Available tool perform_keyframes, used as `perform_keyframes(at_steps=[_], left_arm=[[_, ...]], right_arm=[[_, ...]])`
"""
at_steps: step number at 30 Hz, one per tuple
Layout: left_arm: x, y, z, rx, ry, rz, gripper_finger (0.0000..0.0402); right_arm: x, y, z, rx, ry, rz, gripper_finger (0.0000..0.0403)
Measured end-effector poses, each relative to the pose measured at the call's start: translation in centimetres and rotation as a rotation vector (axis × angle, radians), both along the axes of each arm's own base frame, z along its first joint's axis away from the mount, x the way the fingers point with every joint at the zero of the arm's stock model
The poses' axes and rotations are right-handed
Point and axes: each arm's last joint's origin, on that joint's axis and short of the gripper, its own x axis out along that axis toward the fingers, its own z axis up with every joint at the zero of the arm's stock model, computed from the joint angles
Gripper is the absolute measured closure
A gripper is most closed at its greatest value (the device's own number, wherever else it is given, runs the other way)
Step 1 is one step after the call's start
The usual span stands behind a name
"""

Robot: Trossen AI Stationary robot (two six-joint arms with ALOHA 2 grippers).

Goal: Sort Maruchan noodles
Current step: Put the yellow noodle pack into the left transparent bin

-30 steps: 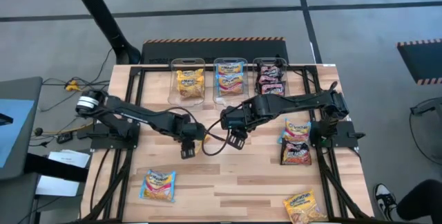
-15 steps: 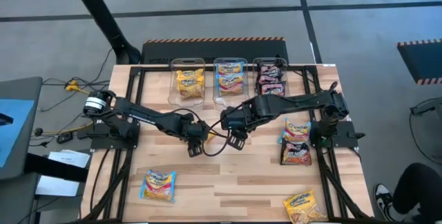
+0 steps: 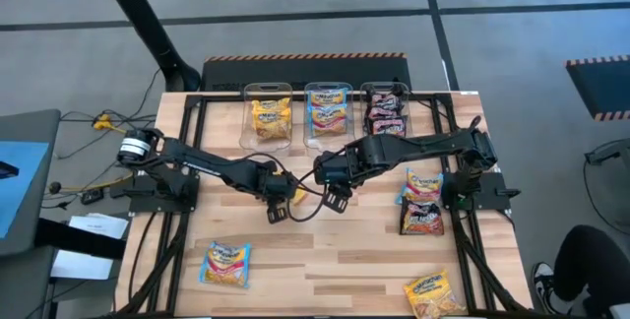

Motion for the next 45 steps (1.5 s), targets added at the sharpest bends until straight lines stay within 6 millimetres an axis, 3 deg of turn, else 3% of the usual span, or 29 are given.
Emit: perform_keyframes(at_steps=[16, 24, 30, 36, 41, 45], left_arm=[[-3.2, 0.5, 7.7, -0.081, -0.276, 0.078, 0.0401], [-5.8, 1.3, 11.9, 0.003, -0.478, 0.189, 0.0401], [-8.3, 2.2, 14.6, 0.188, -0.623, 0.280, 0.0401], [-9.3, 4.0, 15.8, 0.447, -0.626, 0.304, 0.0401], [-8.2, 6.5, 15.7, 0.617, -0.537, 0.209, 0.0401], [-7.4, 8.8, 15.0, 0.634, -0.487, 0.244, 0.0401]], right_arm=[[0.1, -1.0, 0.0, -0.029, -0.003, -0.053, 0.0210], [0.2, -2.9, 0.0, -0.033, 0.002, -0.095, 0.0210], [0.1, -4.7, 0.0, -0.043, 0.019, -0.114, 0.0210], [0.0, -6.6, 0.0, -0.048, 0.020, -0.149, 0.0210], [-0.1, -8.4, 0.0, -0.056, 0.026, -0.167, 0.0210], [-0.3, -9.9, 0.0, -0.063, 0.031, -0.183, 0.0210]])
